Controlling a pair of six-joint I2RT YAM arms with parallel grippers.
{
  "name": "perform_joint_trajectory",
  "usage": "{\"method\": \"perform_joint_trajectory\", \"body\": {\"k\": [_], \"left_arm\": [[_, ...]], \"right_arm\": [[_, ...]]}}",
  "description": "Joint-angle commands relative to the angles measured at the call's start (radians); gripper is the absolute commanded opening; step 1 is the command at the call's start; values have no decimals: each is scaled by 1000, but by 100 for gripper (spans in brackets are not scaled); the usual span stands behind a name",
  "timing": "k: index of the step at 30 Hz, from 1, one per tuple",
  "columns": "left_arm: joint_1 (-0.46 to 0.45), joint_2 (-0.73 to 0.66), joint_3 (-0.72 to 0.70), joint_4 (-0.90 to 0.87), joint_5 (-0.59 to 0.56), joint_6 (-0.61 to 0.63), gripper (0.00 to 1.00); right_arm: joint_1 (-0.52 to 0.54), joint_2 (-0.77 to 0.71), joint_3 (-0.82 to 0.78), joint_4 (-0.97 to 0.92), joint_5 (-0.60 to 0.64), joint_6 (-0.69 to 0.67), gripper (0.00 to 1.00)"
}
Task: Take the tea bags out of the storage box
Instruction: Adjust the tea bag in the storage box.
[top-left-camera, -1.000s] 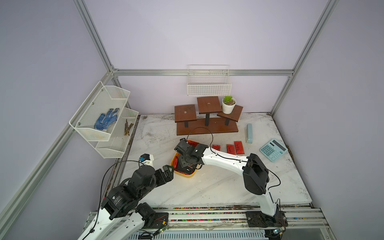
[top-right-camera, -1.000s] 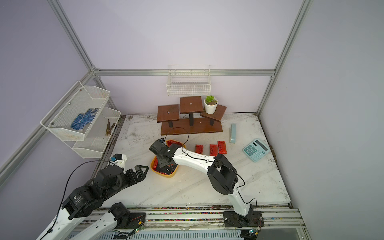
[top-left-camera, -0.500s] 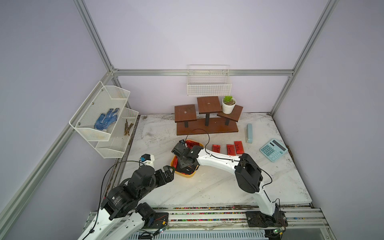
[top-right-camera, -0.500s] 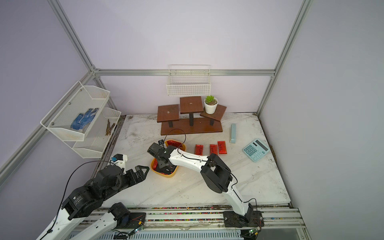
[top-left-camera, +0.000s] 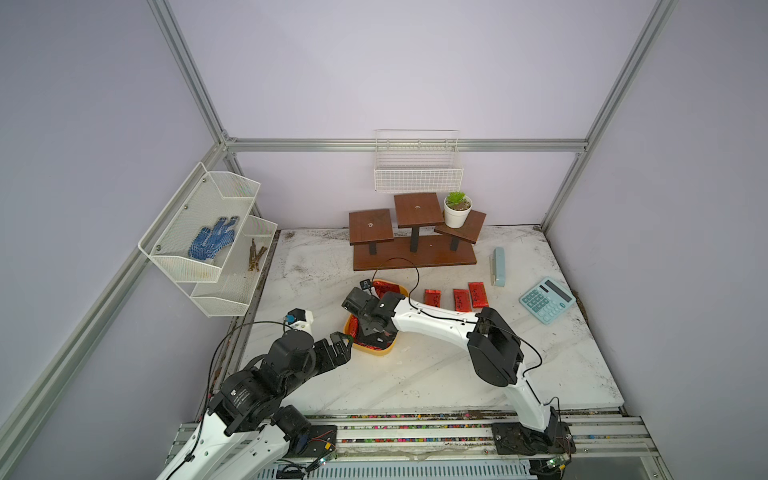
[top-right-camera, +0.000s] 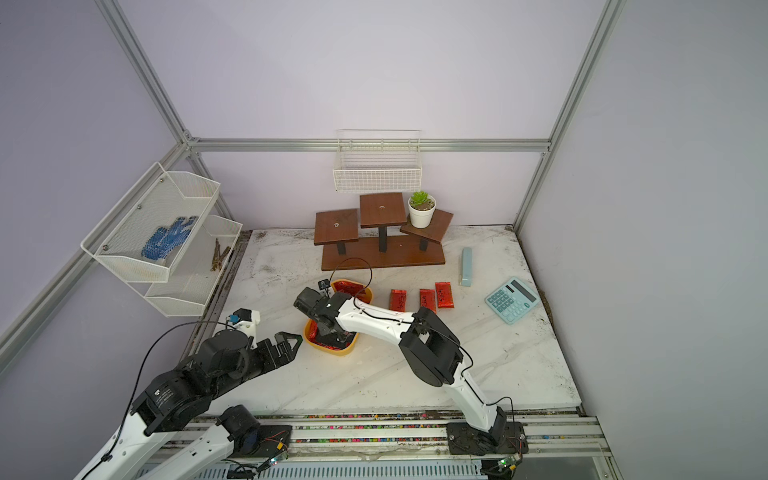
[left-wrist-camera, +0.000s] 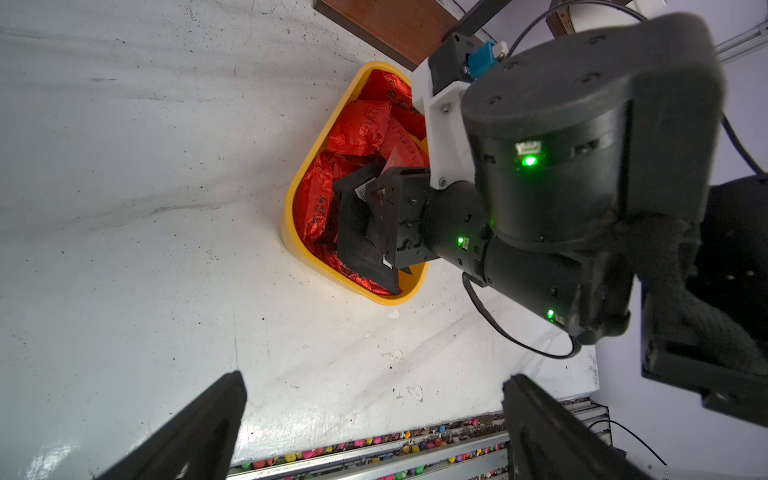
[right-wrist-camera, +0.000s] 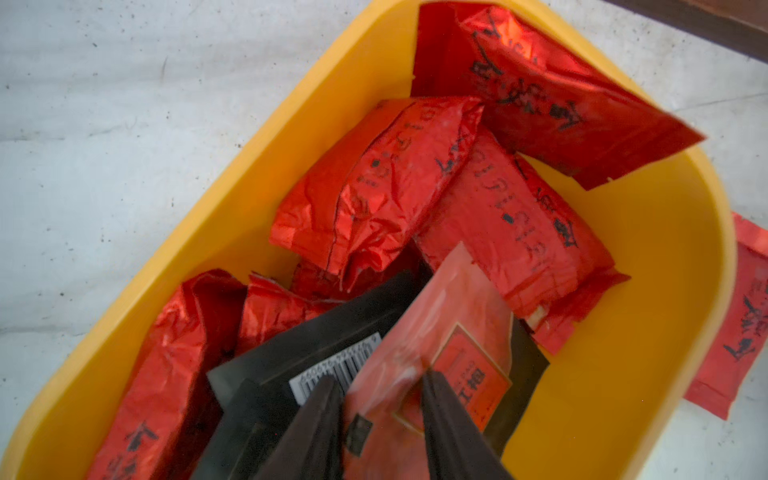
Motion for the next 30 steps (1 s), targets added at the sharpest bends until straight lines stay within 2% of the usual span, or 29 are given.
{"method": "perform_joint_trajectory", "body": {"k": [1, 5, 10, 18, 30], "left_arm": [[5, 18, 8, 50, 17, -13, 100], [6, 32, 8, 62, 26, -14, 100], [6, 46, 5, 79, 41, -13, 100], [6, 91, 9, 113, 77, -11, 100], [5, 116, 3, 134, 103, -8, 100]], "right_arm": [[7, -47, -18, -33, 53, 12, 31], [7, -77, -39, -31, 76, 15, 22], [6, -117, -73, -31, 96, 23, 1], [6, -213, -102, -9, 69, 19, 0], [5, -258, -101, 34, -16, -8, 0]]}}
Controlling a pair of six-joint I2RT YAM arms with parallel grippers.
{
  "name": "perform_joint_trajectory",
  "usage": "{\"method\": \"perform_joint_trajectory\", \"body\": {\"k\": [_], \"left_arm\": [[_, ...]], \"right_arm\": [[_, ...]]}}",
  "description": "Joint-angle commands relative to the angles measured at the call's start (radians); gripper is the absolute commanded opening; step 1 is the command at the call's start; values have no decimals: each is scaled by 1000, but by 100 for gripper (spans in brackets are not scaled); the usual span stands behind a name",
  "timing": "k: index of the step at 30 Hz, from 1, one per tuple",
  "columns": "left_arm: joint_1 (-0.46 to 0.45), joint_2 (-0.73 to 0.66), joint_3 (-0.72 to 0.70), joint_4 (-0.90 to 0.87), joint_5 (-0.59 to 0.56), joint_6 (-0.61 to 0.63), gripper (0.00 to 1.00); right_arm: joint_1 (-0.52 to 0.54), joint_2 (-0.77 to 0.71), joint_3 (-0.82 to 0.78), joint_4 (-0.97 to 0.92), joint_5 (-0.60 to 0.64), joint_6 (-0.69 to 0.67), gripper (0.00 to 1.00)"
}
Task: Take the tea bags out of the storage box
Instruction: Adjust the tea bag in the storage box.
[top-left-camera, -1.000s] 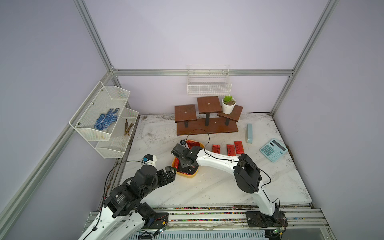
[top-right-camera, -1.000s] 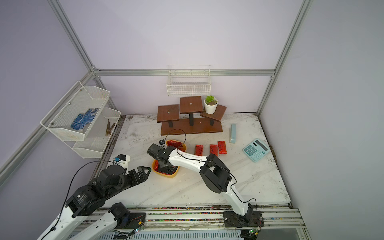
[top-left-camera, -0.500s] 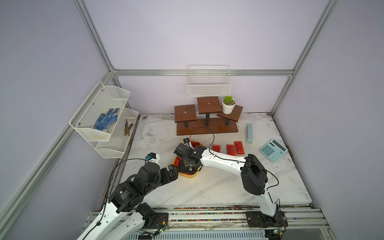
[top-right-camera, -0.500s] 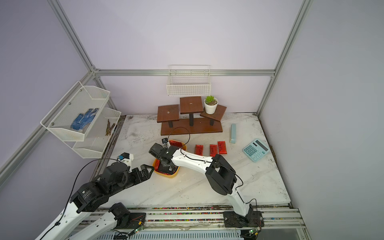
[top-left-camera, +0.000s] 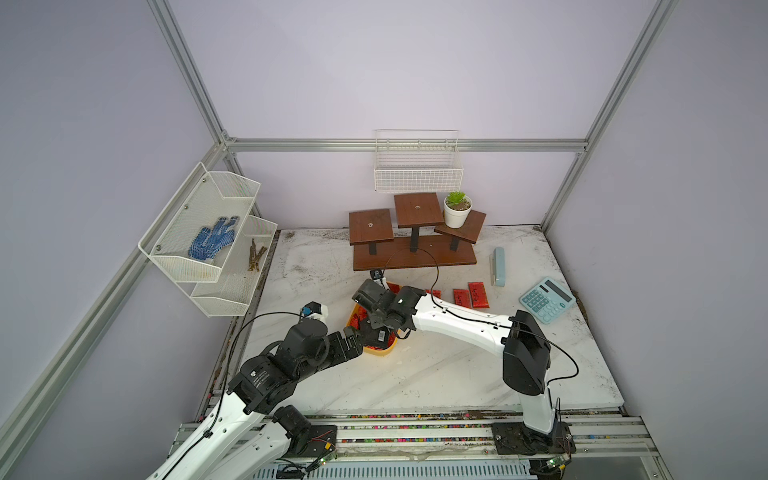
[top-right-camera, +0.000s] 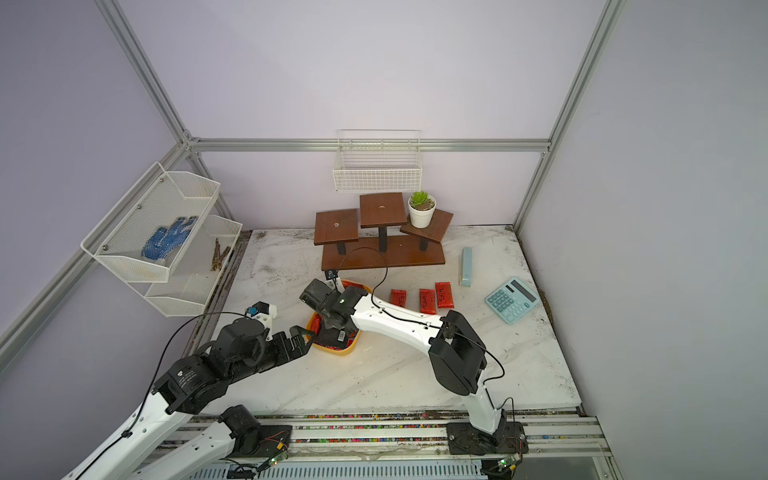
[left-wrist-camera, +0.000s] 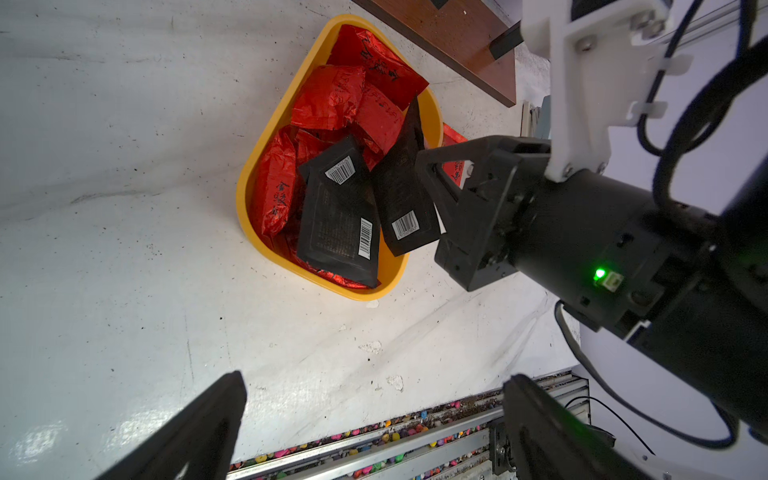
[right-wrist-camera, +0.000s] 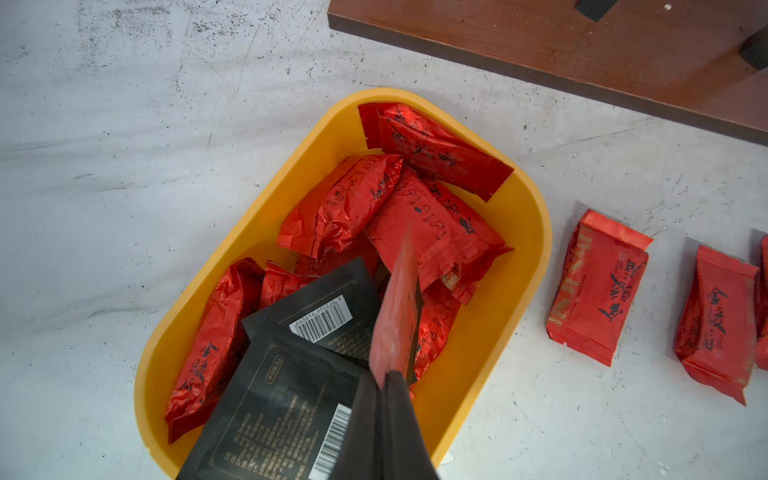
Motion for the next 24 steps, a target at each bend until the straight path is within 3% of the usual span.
{"method": "perform_joint_trajectory", "body": {"k": [1, 6, 12, 17, 24], "left_arm": [[5, -4, 4, 44, 10, -2, 100], [5, -4, -2, 45, 12, -3, 100], [6, -14, -17, 47, 16, -6, 100], [5, -52, -21, 1, -15, -18, 100], [5, -228, -12, -154, -156, -69, 100]], "right_arm": [[4, -63, -9, 50, -56, -25, 0], [5, -72, -3, 59, 10, -65, 0], [8, 17, 46, 11, 54, -84, 0], [35, 86, 90, 8, -7, -81, 0], [68, 115, 111, 68, -122, -55, 1]]}}
